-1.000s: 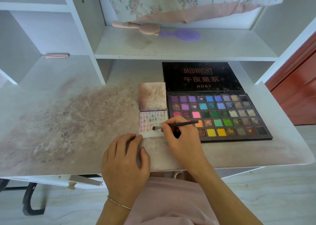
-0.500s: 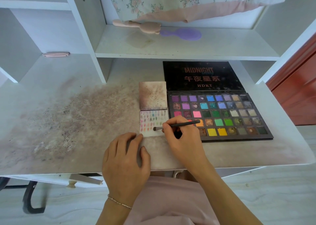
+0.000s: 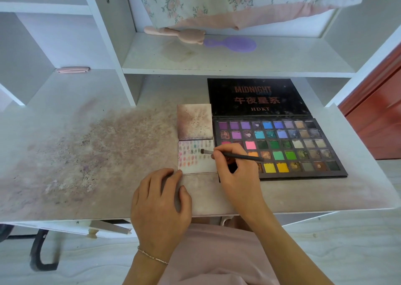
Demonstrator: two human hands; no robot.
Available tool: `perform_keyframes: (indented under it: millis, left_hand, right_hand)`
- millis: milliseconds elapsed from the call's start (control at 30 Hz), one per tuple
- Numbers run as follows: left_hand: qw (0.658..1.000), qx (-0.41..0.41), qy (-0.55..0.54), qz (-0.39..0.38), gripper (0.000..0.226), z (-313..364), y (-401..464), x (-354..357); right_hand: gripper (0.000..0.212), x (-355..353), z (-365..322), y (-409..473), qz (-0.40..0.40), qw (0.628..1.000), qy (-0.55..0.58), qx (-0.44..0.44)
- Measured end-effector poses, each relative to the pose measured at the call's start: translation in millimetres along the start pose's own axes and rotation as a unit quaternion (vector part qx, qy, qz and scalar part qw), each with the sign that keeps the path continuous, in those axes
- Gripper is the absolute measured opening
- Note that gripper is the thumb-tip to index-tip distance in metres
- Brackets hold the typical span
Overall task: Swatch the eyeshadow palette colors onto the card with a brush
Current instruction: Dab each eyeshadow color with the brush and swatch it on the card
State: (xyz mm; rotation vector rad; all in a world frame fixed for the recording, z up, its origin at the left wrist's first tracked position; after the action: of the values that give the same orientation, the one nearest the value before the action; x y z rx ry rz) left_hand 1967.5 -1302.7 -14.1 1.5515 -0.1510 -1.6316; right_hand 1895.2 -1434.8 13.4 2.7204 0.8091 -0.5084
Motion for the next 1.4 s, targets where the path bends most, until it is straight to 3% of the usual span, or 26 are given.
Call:
perform_keyframes:
  millis: [200, 333, 767, 1067, 1200, 1400]
  left_hand:
    - [1.000, 0.005, 0.001, 0.005, 0.033, 0, -1, 1]
    - [1.000, 0.005, 0.002, 0.006, 0.034, -1, -1, 2]
    - [1.000, 0.013, 0.009, 0.010, 0.036, -2, -3, 4]
    - [1.000, 0.015, 0.011, 0.015, 0.037, -3, -3, 6]
    - [0.999, 0.019, 0.015, 0.023, 0.036, -2, -4, 7]
    - [0.999, 0.022, 0.018, 0.034, 0.034, -2, -4, 7]
  right_hand:
    - [0.017, -9, 1, -4, 0.042, 0.997, 0.057, -0.023]
    - [0.013, -29, 12, -9, 0.088, 0.994, 0.054, -0.020]
    - [0.016, -113, 51, -7, 0.242, 0.966, -0.071, 0.059]
    - [0.013, -112, 53, -6, 0.214, 0.970, -0.104, 0.056]
    - [0.026, -112, 55, -7, 0.194, 0.971, -0.133, 0.028]
    - [0.024, -112, 55, -8, 0.210, 0.970, -0.118, 0.020]
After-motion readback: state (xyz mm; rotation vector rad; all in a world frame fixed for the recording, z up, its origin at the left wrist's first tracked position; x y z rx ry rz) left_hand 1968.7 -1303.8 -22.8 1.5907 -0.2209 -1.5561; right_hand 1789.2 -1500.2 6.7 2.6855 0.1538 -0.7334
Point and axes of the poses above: each hand's wrist, its own y-axis towards the middle knuckle, its own x-axis out of the palm, z = x × y, the point moved 1 cm from there along y, towards the middle knuckle, and after that the axes turned 10 degrees about x, right-handed, at the moved point
